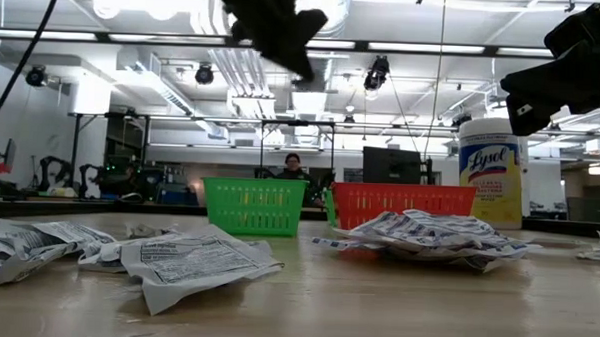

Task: Pick & Place First Aid Supplies
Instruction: Put the blue alcohol pad into the yellow bin

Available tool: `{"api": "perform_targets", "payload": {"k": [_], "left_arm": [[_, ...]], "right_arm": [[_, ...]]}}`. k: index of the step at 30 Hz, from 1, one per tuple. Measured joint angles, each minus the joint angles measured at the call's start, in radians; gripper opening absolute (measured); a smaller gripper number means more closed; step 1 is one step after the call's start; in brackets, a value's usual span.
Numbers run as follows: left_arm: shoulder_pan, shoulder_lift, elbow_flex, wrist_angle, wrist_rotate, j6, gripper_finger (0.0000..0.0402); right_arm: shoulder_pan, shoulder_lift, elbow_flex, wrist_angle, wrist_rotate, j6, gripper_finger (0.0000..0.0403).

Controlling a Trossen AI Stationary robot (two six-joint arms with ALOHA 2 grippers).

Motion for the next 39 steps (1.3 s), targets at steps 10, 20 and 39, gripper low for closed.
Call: {"api": "perform_targets", "payload": {"k": [10,20,39], "left_arm": [[0.272,0.000,0.004,-0.224,0.207,-0.173,0.0000],[0.480,0.036,0.004,-0.241,0.665,-0.319,0.0000],[0.546,0.214,0.002,-0.187,0.710,-0.227,0.0000]], "right_arm": [[0.000,0.000,0.000,0.000,0.000,0.000,0.0028],[0.000,0.000,0.000,0.000,0.000,0.000,0.0028],[0.000,-0.001,0.000,0.000,0.000,0.000,0.0028]]}}
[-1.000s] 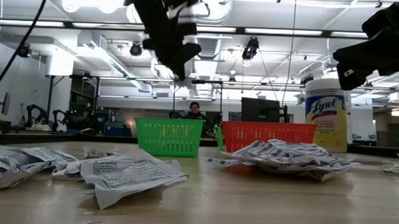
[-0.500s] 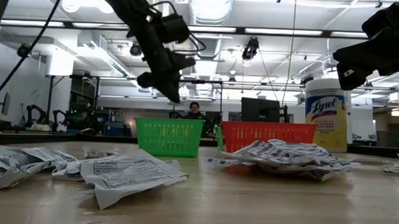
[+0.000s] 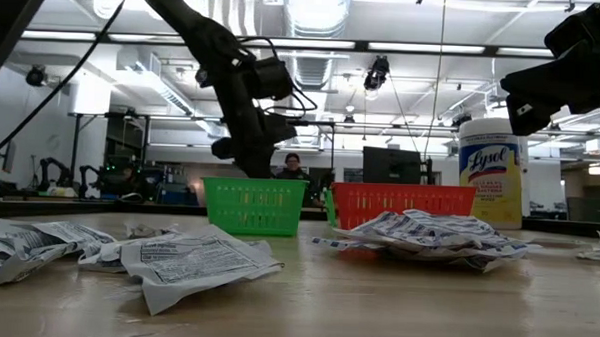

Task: Pick & Place First Aid Supplies
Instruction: Put the blue alcohol pad into the yellow bin

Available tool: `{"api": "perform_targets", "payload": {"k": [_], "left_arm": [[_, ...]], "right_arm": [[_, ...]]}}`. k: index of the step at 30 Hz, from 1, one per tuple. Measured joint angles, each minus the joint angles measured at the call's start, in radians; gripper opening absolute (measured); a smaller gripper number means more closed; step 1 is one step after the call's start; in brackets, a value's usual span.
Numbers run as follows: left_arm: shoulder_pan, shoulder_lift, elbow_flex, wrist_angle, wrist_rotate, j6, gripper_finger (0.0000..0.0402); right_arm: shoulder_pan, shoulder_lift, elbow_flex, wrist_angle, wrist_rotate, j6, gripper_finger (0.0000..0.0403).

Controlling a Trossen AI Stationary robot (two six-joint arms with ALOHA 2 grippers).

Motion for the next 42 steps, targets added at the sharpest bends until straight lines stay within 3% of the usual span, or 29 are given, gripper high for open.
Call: {"api": "perform_targets", "payload": {"k": [11,20,25,30,33,37,42], "left_arm": [[0.000,0.010,0.000,0.050,-0.004,0.011,0.0007],[-0.001,0.004,0.000,0.057,-0.016,0.025,0.0096],[-0.033,-0.076,0.029,-0.007,-0.142,0.036,0.0144],[-0.118,-0.191,0.062,-0.153,-0.326,0.045,0.0162],[-0.205,-0.257,0.061,-0.246,-0.348,-0.023,0.0163],[-0.346,-0.314,0.029,-0.368,-0.343,-0.226,0.0163],[-0.482,-0.351,-0.007,-0.433,-0.265,-0.493,0.0163]], "right_arm": [[0.000,0.000,0.000,0.000,0.000,0.000,0.0028],[0.000,0.000,0.000,0.000,0.000,0.000,0.0028],[0.000,0.000,0.000,0.000,0.000,0.000,0.0028],[0.000,0.000,0.000,0.000,0.000,0.000,0.0028],[0.000,0.000,0.000,0.000,0.000,0.000,0.0028],[0.000,0.000,0.000,0.000,0.000,0.000,0.0028],[0.000,0.001,0.000,0.000,0.000,0.000,0.0028]]}}
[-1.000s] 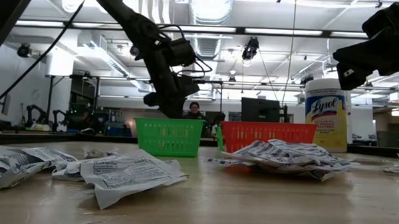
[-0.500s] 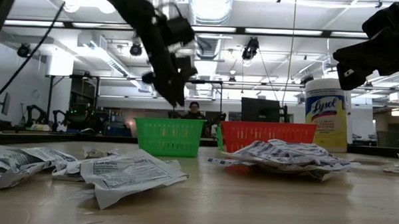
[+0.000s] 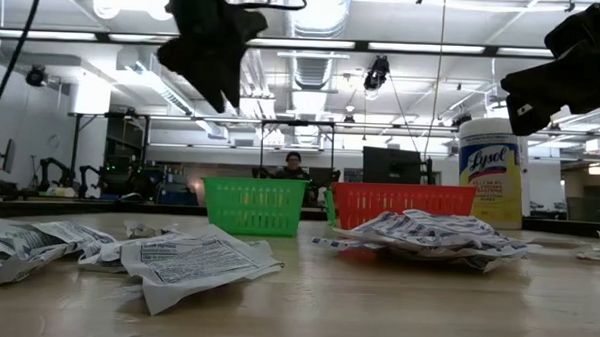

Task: Pick & Place First Aid Supplies
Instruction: Put the blue alcohol pad into the yellow bin

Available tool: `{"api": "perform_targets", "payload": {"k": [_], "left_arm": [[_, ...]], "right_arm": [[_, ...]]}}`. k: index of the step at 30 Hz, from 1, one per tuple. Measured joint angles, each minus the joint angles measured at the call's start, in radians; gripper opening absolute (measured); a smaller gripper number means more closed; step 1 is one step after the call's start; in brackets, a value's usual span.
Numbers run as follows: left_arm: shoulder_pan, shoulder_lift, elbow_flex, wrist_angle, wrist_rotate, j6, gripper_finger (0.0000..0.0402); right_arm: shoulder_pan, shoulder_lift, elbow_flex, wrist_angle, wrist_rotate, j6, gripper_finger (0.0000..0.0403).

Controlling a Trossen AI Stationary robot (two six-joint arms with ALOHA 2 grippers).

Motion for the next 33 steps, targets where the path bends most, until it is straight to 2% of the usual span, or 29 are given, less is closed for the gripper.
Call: {"api": "perform_targets", "payload": {"k": [6,9,17,25,33], "left_arm": [[-0.116,-0.004,-0.053,0.000,0.233,-0.224,0.0163],[-0.173,-0.002,-0.064,0.001,0.294,-0.269,0.0163],[-0.280,0.028,-0.066,0.030,0.287,-0.309,0.0163],[-0.300,0.085,-0.078,0.034,0.197,-0.184,0.0163],[-0.308,0.085,-0.204,0.114,0.196,-0.180,0.0163]], "right_arm": [[0.000,0.000,0.000,0.000,0.000,0.000,0.0028],[0.000,0.000,0.000,0.000,0.000,0.000,0.0028],[0.000,0.000,0.000,0.000,0.000,0.000,0.0028],[0.000,0.000,0.000,0.000,0.000,0.000,0.0028],[0.000,0.000,0.000,0.000,0.000,0.000,0.0028]]}}
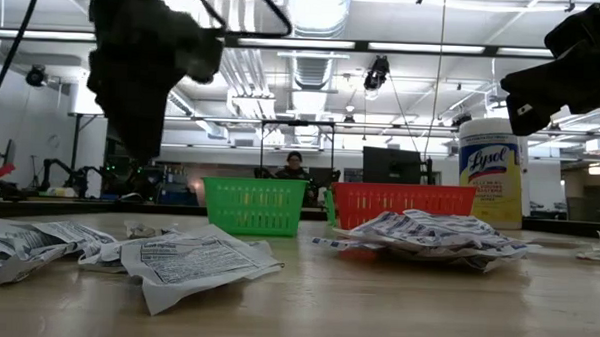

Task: Pick & Place First Aid Supplies
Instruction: Put the blue alcohol pad into the yellow bin

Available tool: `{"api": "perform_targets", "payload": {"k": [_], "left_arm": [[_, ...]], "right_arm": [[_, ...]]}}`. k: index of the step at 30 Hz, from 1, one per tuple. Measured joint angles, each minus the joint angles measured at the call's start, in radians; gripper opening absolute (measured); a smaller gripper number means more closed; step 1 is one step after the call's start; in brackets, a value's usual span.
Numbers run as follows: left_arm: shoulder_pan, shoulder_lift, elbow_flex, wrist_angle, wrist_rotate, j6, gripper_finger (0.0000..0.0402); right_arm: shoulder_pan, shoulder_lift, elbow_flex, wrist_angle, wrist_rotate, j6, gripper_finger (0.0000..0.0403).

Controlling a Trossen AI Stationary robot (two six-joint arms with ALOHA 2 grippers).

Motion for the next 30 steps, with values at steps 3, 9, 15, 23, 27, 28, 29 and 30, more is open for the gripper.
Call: {"api": "perform_targets", "payload": {"k": [3,9,15,23,27,28,29,30], "left_arm": [[0.000,-0.001,-0.050,0.097,0.000,0.018,0.0163],[0.000,-0.001,-0.137,0.228,-0.002,0.025,0.0163],[0.000,-0.001,-0.165,0.235,-0.006,0.076,0.0163],[0.000,0.002,-0.193,0.280,-0.050,0.138,0.0163],[0.000,0.002,-0.222,0.352,-0.044,0.140,0.0163],[0.000,0.005,-0.226,0.361,-0.042,0.140,0.0163],[-0.001,0.009,-0.228,0.362,-0.042,0.140,0.0163],[-0.001,0.011,-0.231,0.361,-0.042,0.140,0.0163]], "right_arm": [[0.000,0.000,0.000,0.000,0.000,0.000,0.0028],[0.000,0.000,0.000,0.000,0.000,0.000,0.0028],[0.000,0.000,0.000,0.000,0.000,0.000,0.0028],[0.000,0.000,0.000,0.000,0.000,0.000,0.0028],[0.000,0.000,0.000,0.000,0.000,0.000,0.0028],[0.000,0.000,0.000,0.000,0.000,0.000,0.0028],[0.000,0.000,0.000,0.000,0.000,0.000,0.0028],[0.000,0.000,0.000,0.000,0.000,0.000,0.0028]]}}
